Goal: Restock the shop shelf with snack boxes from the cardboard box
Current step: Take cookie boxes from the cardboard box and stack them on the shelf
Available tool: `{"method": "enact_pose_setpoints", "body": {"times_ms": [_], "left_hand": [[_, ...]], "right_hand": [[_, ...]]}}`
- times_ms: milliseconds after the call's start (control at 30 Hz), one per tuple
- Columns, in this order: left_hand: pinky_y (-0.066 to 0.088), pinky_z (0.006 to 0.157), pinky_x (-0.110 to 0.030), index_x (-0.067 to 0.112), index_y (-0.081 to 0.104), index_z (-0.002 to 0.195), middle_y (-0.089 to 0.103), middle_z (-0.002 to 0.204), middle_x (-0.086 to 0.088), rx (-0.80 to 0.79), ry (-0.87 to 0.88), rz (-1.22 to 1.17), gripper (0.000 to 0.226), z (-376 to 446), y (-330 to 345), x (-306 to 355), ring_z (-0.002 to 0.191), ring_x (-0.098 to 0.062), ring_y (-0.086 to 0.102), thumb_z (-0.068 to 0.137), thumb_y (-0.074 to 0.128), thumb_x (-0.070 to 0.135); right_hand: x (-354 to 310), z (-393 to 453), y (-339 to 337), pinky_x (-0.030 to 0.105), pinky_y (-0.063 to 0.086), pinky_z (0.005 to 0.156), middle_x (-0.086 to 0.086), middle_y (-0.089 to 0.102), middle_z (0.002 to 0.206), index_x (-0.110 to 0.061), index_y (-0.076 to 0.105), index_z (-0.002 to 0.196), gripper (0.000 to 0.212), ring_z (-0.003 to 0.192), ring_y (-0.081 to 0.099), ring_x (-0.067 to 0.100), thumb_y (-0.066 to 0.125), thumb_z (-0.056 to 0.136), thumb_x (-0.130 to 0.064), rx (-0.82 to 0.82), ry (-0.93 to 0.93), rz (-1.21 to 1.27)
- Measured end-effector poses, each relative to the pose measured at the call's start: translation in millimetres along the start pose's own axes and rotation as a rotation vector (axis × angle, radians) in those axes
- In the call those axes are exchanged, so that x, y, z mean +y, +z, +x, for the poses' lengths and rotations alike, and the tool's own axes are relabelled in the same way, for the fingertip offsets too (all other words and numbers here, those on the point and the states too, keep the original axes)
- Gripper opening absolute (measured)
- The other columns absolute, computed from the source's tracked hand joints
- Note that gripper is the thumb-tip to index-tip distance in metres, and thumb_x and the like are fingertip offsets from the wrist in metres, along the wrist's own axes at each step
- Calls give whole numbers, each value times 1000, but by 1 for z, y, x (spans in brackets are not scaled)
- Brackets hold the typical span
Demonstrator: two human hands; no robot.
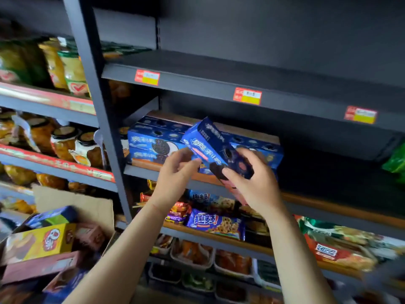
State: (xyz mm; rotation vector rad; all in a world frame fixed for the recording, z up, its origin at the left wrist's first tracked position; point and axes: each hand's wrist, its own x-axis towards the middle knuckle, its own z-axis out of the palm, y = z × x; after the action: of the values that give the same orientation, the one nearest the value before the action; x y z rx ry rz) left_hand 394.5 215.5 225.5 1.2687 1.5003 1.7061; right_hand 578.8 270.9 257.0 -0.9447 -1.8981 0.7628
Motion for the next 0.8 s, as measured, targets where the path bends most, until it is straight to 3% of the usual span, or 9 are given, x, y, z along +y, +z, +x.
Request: {"method": "enact_pose_setpoints", "body": {"times_ms": [100, 200, 400, 800], "left_hand": [[36, 108, -45, 16, 54, 137, 49, 142, -9, 275, 268, 789, 57, 24, 11, -10, 134, -23, 42, 84, 58, 35], [11, 123, -49, 20, 25, 156, 20, 165, -4, 121, 152, 1155, 74, 38, 11, -18, 154, -26, 8, 92, 58, 39], [20, 121, -52, 26, 22, 157, 21, 164, 1, 73, 84, 1208, 70, 37, 9, -19, 154, -22, 6, 96, 53, 41], [26, 116, -50, 27, 26, 155, 25, 162, 1, 36, 91, 1205, 67, 41, 4, -13, 151, -23, 12, 96, 53, 40]], "right_hand": [[13, 15, -32, 15, 47, 86, -4, 47, 128, -18, 54, 133, 50, 110, 54, 7, 74, 87, -25, 49, -57, -252], [28, 32, -47, 37, 42, 101, 3, 46, 132, -16, 53, 131, 50, 120, 44, 22, 71, 88, -32, 36, -120, -595], [35, 51, -34, 48, 9, 121, 7, 29, 156, -13, 50, 134, 53, 148, 14, 27, 66, 91, -40, -99, -171, -819], [45, 64, -18, 55, 1, 120, 4, 10, 165, -21, 40, 147, 60, 153, -1, 27, 58, 95, -45, -200, -156, -864]]}}
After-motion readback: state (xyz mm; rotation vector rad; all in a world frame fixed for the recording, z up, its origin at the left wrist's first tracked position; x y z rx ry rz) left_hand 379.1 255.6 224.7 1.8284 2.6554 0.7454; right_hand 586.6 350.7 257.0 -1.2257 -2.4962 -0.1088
